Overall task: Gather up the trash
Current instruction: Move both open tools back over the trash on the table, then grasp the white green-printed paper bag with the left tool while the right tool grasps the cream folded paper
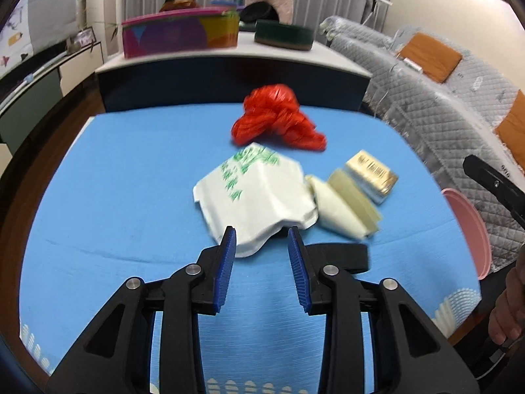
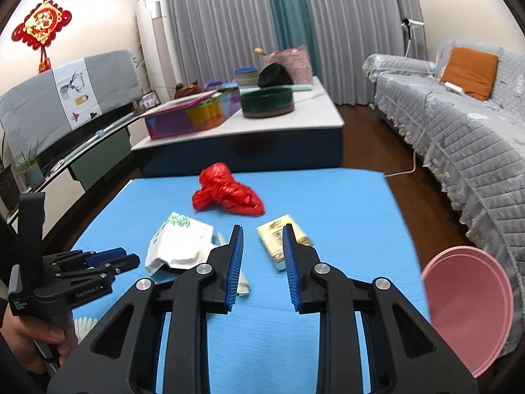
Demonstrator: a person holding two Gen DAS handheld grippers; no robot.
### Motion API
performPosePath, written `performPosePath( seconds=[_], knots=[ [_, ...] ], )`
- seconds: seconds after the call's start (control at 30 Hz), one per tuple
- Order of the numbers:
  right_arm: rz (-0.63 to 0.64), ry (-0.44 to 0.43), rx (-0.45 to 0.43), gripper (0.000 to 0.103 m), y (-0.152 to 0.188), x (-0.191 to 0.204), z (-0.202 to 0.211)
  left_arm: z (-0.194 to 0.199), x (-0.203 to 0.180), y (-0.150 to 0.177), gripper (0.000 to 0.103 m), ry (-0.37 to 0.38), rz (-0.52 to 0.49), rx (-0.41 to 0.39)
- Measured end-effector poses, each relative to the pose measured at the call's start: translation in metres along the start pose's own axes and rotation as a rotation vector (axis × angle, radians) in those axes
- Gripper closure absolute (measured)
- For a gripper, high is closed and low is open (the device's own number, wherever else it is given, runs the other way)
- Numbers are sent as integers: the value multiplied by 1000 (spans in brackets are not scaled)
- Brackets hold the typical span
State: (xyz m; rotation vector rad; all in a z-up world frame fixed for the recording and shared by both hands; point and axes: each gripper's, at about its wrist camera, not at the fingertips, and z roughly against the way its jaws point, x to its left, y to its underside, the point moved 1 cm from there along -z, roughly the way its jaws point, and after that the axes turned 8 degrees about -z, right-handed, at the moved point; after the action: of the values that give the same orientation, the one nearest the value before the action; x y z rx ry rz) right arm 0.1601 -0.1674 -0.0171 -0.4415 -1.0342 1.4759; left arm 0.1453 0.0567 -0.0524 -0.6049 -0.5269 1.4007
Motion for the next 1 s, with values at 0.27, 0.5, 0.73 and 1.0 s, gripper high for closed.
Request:
performPosePath(
  seconds=[0.27,0.5,0.73,1.0],
  knots=[
    [7,-35,77,77,14,6,-40,-25,-2,3,55,-54,-30,55],
    [31,-57,154,73,26,11,-70,-43,-4,1,54,-82,-64,76],
    [49,-61,218,72,37,17,-92,-48,-7,-6,54,-97,-82,69],
    [78,-36,260,75,45,19,-101,-54,-5,-9,54,-99,-69,75]
  ],
)
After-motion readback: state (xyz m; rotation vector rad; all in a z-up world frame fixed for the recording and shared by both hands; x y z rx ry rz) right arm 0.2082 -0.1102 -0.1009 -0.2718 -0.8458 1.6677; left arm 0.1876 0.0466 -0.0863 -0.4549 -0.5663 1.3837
